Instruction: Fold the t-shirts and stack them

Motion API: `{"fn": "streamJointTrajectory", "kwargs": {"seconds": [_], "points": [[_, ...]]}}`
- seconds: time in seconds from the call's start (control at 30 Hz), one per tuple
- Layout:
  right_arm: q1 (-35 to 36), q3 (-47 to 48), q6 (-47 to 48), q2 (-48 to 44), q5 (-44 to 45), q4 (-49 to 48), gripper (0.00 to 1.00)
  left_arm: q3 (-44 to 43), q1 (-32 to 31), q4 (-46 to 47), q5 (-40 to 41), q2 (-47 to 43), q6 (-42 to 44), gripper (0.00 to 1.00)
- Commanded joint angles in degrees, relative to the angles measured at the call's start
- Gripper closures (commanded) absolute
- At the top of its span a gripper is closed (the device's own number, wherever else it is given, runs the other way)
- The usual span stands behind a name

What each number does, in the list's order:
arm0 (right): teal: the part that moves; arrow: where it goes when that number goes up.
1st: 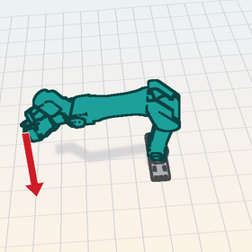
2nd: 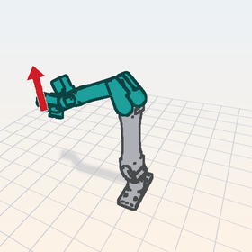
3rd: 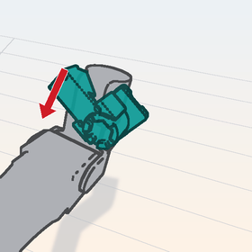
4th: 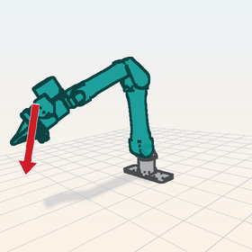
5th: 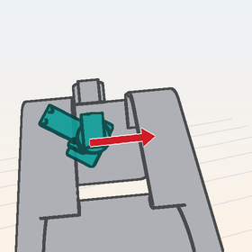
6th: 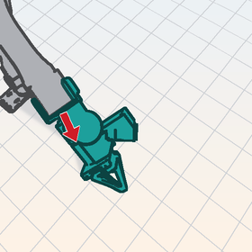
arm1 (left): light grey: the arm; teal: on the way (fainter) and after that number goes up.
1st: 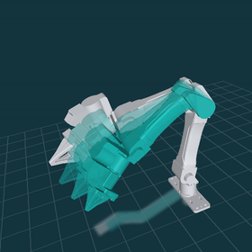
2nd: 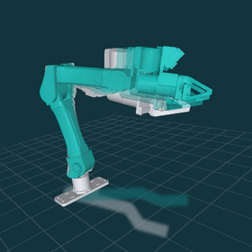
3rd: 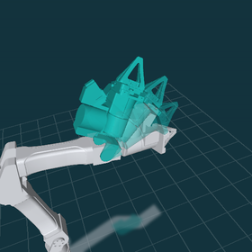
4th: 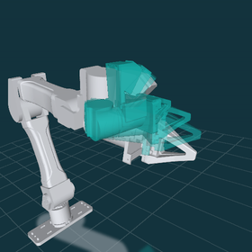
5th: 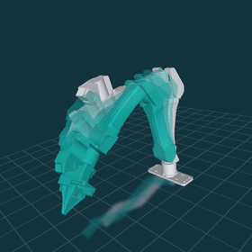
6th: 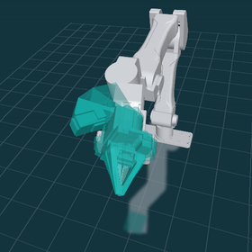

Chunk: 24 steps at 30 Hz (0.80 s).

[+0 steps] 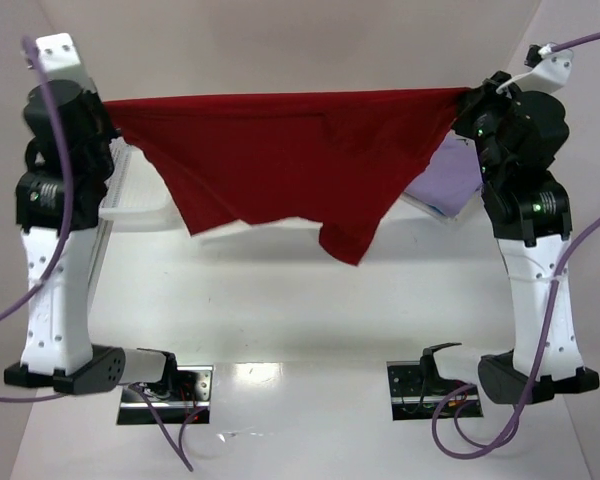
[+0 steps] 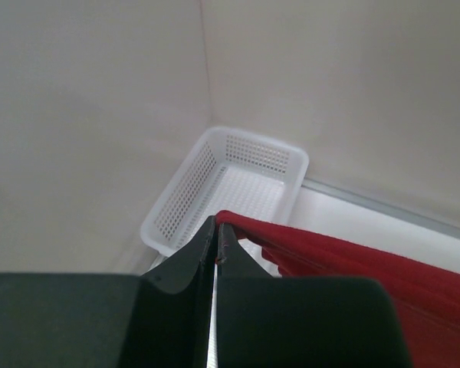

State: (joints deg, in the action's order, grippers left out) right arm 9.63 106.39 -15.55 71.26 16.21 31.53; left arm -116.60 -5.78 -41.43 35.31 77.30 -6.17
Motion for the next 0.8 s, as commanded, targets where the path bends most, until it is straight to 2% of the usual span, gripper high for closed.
{"fn": "streamJointTrajectory", "kwargs": {"seconds": [0.0,0.13,0.43,0.6,0.77], "points": [[-0.66,0.58,0.26,-5.78,4.1,-3.4,1.0,0.75,1.12,4.08,3.63,-7.59,0.2,1.0],[-0.66,-1.27,0.26,-9.47,3.48,-3.4,1.0,4.71,1.12,4.08,2.49,-11.12,-0.85,1.0],[-0.66,-3.73,-1.5,-13.78,0.93,-0.42,1.0,6.56,1.12,0.92,-1.99,-16.12,-3.93,1.0],[-0.66,-4.96,-3.69,-17.56,-4.15,2.4,1.0,7.08,1.12,-1.72,-4.37,-21.74,-5.34,1.0],[-0.66,-5.49,-4.31,-20.19,-7.32,5.55,1.0,7.61,1.12,-3.04,-2.97,-24.82,-5.34,1.0]]}}
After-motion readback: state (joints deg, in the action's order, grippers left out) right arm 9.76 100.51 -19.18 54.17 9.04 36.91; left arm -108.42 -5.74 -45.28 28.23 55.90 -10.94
